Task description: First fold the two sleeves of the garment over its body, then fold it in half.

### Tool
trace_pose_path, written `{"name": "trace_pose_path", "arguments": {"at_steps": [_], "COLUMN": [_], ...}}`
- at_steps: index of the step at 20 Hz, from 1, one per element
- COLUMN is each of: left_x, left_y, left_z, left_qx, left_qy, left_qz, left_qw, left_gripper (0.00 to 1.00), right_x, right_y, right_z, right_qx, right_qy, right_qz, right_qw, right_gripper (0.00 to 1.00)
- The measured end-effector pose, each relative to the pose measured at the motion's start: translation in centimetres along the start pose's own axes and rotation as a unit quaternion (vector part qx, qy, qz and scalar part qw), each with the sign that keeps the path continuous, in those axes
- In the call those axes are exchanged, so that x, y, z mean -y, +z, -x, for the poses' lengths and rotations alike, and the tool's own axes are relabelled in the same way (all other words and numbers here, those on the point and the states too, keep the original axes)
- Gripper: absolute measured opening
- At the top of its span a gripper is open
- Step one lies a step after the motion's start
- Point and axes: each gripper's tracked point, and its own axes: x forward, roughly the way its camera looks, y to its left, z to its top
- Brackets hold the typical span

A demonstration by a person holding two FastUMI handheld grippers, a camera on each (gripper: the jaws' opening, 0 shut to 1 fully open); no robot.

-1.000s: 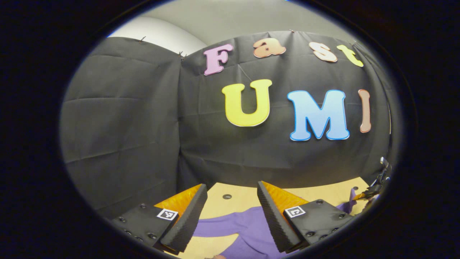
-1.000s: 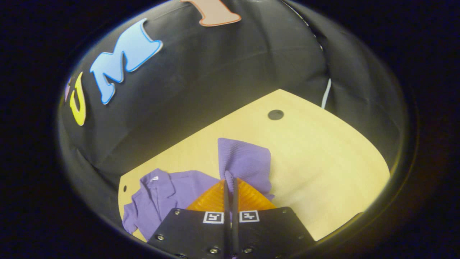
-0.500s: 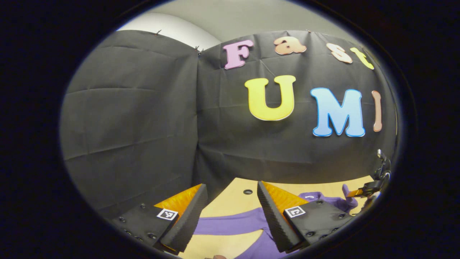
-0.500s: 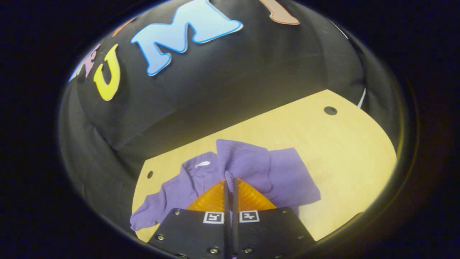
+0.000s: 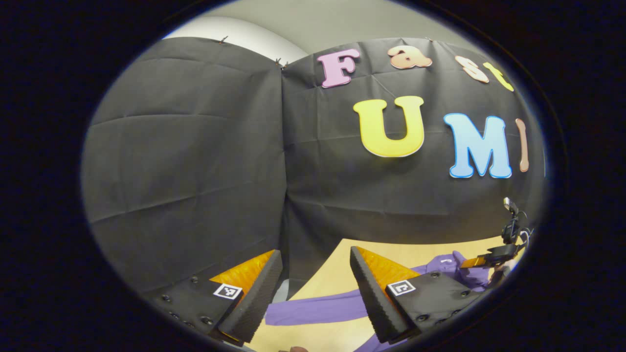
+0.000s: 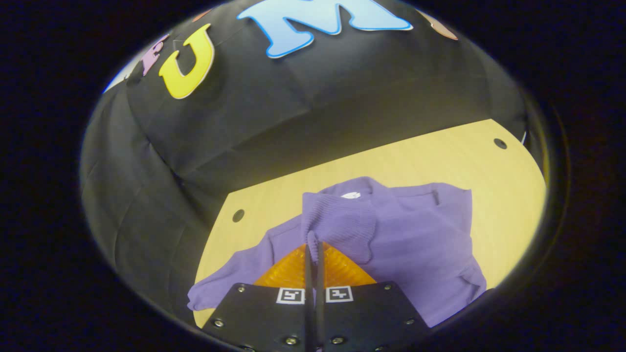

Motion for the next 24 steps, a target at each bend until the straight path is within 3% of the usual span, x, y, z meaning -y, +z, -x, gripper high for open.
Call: {"name": "trace_pose_path", "arguments": {"at_steps": [12, 19, 20, 21, 22, 24], "left_x": [-7.7, -9.0, -9.0, -8.9, -8.8, -8.6], "left_y": [-4.2, -8.2, -8.6, -9.2, -9.9, -11.1], "left_z": [-0.9, -1.3, -1.5, -1.6, -1.8, -2.3], "left_qx": [-0.028, -0.058, -0.062, -0.066, -0.07, -0.08], "left_qy": [0.046, 0.05, 0.048, 0.046, 0.044, 0.041], "left_qz": [0.01, 0.016, 0.017, 0.019, 0.021, 0.02], "left_qw": [0.998, 0.997, 0.997, 0.997, 0.996, 0.996], "left_gripper": [0.94, 0.95, 0.95, 0.93, 0.93, 0.93], "right_x": [0.1, 0.4, 0.5, 0.7, 0.5, 1.1], "right_y": [-0.3, -0.5, -0.7, -1.0, -1.0, -0.9], "right_z": [0.5, 0.6, 0.5, 0.7, 0.8, 0.8], "right_qx": [-0.092, -0.112, -0.119, -0.125, -0.124, -0.124], "right_qy": [0.004, -0.01, -0.005, -0.005, -0.004, 0.007], "right_qz": [0.08, 0.111, 0.108, 0.109, 0.109, 0.104], "right_qw": [0.992, 0.988, 0.987, 0.986, 0.986, 0.987], "right_gripper": [0.02, 0.04, 0.05, 0.14, 0.15, 0.34]}}
